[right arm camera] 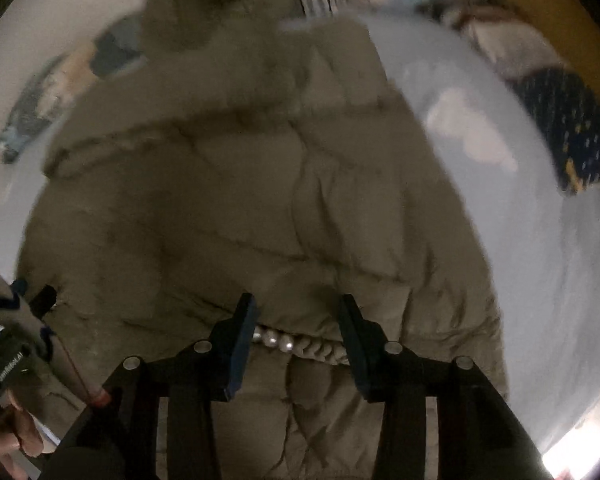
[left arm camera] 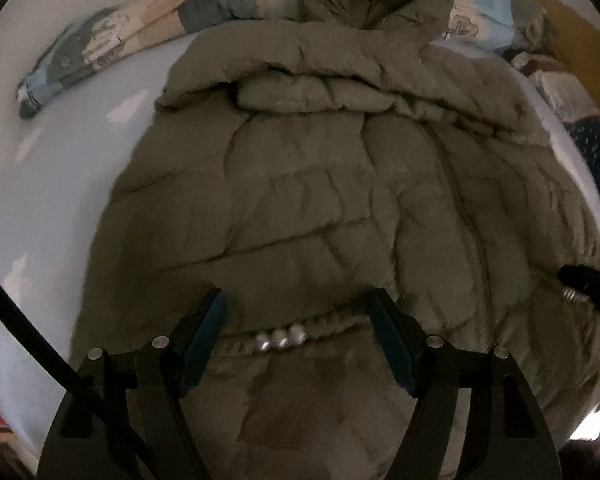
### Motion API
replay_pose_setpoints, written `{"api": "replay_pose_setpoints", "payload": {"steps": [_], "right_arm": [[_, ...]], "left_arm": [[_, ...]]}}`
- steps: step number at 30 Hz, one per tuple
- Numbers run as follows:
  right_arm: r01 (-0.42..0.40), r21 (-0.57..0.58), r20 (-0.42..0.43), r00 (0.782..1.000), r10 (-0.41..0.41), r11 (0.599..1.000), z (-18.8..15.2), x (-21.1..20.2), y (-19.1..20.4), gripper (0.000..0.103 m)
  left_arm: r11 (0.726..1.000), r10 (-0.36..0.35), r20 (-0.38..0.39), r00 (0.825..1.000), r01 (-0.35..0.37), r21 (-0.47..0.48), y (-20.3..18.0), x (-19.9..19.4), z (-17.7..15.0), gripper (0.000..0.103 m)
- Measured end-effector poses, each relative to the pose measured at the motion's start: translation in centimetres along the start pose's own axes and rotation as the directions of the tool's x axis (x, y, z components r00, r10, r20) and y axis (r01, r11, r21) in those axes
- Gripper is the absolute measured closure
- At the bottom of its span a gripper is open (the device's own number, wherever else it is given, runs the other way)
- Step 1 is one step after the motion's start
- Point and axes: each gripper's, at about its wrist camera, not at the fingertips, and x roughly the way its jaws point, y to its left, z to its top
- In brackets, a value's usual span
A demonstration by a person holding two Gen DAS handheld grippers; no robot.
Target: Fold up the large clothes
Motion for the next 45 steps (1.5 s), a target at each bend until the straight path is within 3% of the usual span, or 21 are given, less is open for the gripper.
{"api": "replay_pose_setpoints", "payload": {"steps": [3,6,10,14,18,23,26,31,35,45], "right_arm": [[0.023,-0.011,-0.004,1.0,-0.023,1.0,0.3,0.5,0.4,0.057],[-0.006,-0.014,0.103,0.995,0.007,1.0,1.2,-1.7,0.9,0.057],[0.006,-0.019,0.188,0.982,-0.002,1.0,2.9,-2.4,1.9,0.057],[-0.007,-0.055,0.253,0.967,0.021,0.998,6.2,-1.9,3.5,0.057],[-0.028,-0.015,0.22,0.975,0.031,0.999,8.4,0.8,3.9,0.057],[-0.002,0.019,0.077,0.997,0.001,1.0,8.6,5.7,3.8,0.057],[0.023,-0.003,0.087,0.996,-0.023,1.0,8.5,5.3,4.4,0.057],[-0.021,-0.013,0.148,0.989,0.022,1.0,8.3,2.8,4.9,0.057],[-0.044,-0.019,0.157,0.986,0.046,0.999,8.0,2.3,5.1,0.057],[-0.061,0.011,0.171,0.984,0.058,0.998,8.1,1.9,4.3,0.057]], "left_arm": [[1.0,0.007,0.106,0.994,-0.009,0.022,-0.6,-1.7,1.6,0.031],[0.997,0.052,0.211,0.976,-0.062,0.041,-1.4,-2.7,2.9,0.03],[0.994,0.076,0.219,0.973,-0.09,0.055,-1.7,-1.4,4.7,0.03],[0.995,0.094,0.204,0.974,-0.098,0.009,-0.6,-0.5,5.5,0.03],[0.994,0.106,0.205,0.973,-0.107,-0.008,0.2,0.0,5.3,0.03],[0.992,0.114,0.269,0.956,-0.126,0.026,-0.3,-0.9,5.3,0.031],[0.992,0.105,0.311,0.945,-0.122,0.038,-0.8,-2.0,5.2,0.031],[0.988,0.109,0.386,0.916,-0.142,0.057,-1.7,-3.6,4.9,0.03],[0.989,0.11,0.413,0.904,-0.142,0.049,-1.8,-4.3,4.9,0.03],[0.988,0.109,0.412,0.905,-0.146,0.059,-1.9,-4.3,5.2,0.031]]}}
